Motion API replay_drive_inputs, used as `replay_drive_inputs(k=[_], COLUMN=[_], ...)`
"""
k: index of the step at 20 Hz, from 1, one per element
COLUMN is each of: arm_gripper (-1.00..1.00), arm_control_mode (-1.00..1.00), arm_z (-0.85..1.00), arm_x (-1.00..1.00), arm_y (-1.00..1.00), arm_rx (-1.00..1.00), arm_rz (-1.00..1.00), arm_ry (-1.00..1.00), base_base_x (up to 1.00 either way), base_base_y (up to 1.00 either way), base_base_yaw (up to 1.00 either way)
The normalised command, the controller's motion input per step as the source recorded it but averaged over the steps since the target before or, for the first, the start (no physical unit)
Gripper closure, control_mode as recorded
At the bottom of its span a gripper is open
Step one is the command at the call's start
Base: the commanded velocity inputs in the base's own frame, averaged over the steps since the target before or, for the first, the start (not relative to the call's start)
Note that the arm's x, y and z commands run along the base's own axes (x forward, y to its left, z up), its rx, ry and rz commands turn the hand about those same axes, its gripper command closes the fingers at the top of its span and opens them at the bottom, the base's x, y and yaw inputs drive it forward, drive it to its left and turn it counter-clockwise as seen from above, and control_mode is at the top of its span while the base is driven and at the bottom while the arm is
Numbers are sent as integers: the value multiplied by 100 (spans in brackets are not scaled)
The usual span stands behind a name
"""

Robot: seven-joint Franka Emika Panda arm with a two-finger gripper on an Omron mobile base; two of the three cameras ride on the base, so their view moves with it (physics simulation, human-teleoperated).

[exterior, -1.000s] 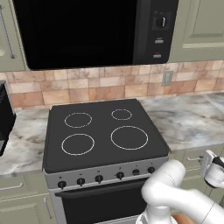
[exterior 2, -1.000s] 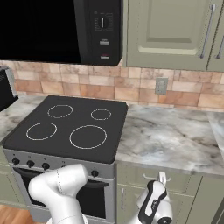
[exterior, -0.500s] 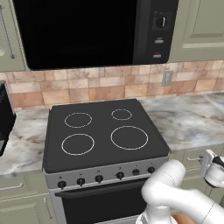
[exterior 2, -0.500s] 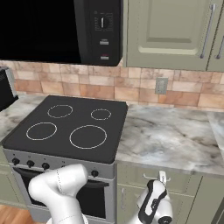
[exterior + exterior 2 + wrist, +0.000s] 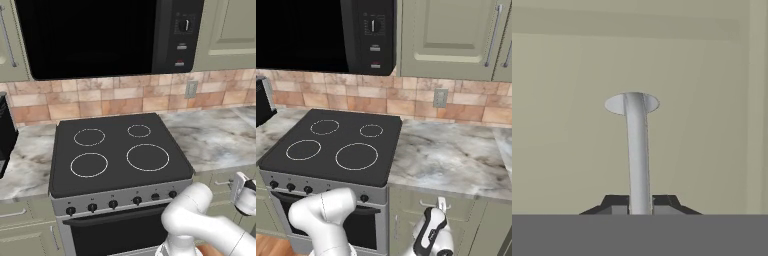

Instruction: Take the tongs from the drawer on the right and place them on the dining counter next to the tray containing the kebab skewer.

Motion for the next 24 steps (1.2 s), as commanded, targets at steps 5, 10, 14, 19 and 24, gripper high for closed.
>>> replay_drive_inputs(k=[5,10,14,19,24], arm_gripper=[100,100,100,100,100], arm_control_mode=[-100,-100,-100,-100,-100], arm_z=[0,0,0,0,0], arm_x=[-34,-36,-38,-39,-40], arm_y=[0,-1,-2,-2,-2], arm_rx=[1,1,1,1,2], arm_rz=[0,0,0,0,0], arm_ry=[0,0,0,0,0], base_base_x=[0,0,0,0,0], base_base_y=[0,0,0,0,0], base_base_yaw=[0,0,0,0,0])
